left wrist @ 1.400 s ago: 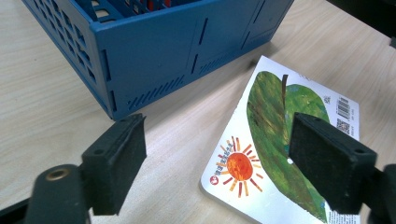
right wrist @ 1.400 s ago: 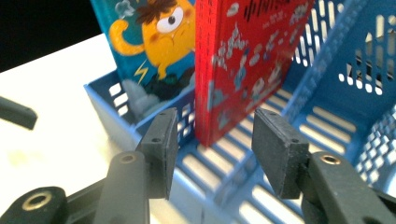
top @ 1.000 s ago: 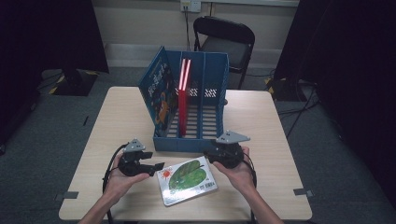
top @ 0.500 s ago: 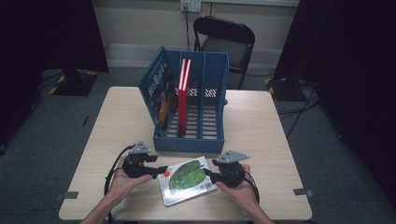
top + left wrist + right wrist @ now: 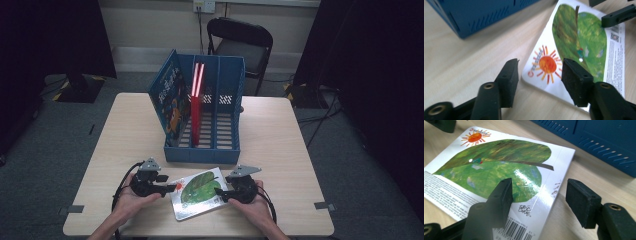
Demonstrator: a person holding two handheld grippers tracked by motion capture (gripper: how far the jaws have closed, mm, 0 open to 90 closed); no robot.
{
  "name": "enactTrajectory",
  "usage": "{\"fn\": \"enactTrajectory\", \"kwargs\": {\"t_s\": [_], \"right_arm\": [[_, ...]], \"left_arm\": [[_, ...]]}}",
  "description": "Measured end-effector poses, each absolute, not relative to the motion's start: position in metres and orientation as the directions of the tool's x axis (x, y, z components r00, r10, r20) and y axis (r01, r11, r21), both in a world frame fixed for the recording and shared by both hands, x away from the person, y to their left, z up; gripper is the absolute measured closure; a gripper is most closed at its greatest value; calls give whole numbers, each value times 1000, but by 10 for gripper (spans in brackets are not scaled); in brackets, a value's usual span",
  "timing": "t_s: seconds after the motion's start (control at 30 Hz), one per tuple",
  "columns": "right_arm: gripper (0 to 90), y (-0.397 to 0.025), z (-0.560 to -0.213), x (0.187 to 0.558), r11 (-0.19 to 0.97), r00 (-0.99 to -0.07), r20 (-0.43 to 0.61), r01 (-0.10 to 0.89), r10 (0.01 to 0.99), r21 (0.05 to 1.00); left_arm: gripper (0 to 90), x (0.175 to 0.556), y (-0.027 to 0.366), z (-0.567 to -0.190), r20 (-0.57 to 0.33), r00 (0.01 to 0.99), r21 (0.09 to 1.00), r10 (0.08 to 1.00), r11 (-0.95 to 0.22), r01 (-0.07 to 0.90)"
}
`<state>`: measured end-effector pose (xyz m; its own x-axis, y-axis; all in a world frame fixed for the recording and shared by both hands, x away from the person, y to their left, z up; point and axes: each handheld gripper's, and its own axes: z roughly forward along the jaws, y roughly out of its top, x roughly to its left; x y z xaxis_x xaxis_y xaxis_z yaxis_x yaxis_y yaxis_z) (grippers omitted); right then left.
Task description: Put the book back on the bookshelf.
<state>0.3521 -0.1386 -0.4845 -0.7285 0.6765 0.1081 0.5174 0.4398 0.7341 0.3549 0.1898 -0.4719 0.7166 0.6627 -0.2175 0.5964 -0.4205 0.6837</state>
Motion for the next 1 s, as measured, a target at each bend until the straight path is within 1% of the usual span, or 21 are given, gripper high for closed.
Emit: {"fn": "enactTrajectory", "kwargs": {"t_s": [0.07,0.17,0.33,0.47,0.67,0.7,0.77,0.8,0.83,0.9,1.0], "right_arm": [[381,-139,-485,351,443,-738,117,515,664,734],[397,-137,-484,347,460,-749,102,503,655,732],[426,-138,-482,341,474,-752,91,500,653,725],[426,-140,-480,336,492,-757,83,499,648,713],[432,-140,-478,323,501,-751,65,499,657,707],[433,-141,-478,321,503,-752,64,499,657,706],[438,-142,-478,316,505,-754,65,499,654,704],[419,-142,-477,314,507,-753,62,498,655,704],[356,-141,-477,313,513,-757,56,494,651,703],[337,-140,-478,315,507,-753,52,491,656,708],[292,-142,-481,324,484,-746,94,517,659,706]], "left_arm": [[523,355,191,-473,-256,711,670,655,-410,619],[570,356,190,-477,-276,704,653,654,-410,637],[569,358,191,-478,-283,706,651,649,-410,638],[561,360,189,-480,-293,701,662,650,-391,639],[505,367,183,-483,-299,697,683,652,-364,633],[498,369,182,-484,-300,694,674,654,-370,640],[493,370,179,-486,-276,702,659,657,-402,635],[487,369,178,-486,-277,702,661,656,-400,635],[474,370,179,-486,-288,699,658,655,-395,641],[444,369,179,-486,-296,695,655,656,-390,647],[363,367,179,-486,-304,685,654,662,-378,655]]}}
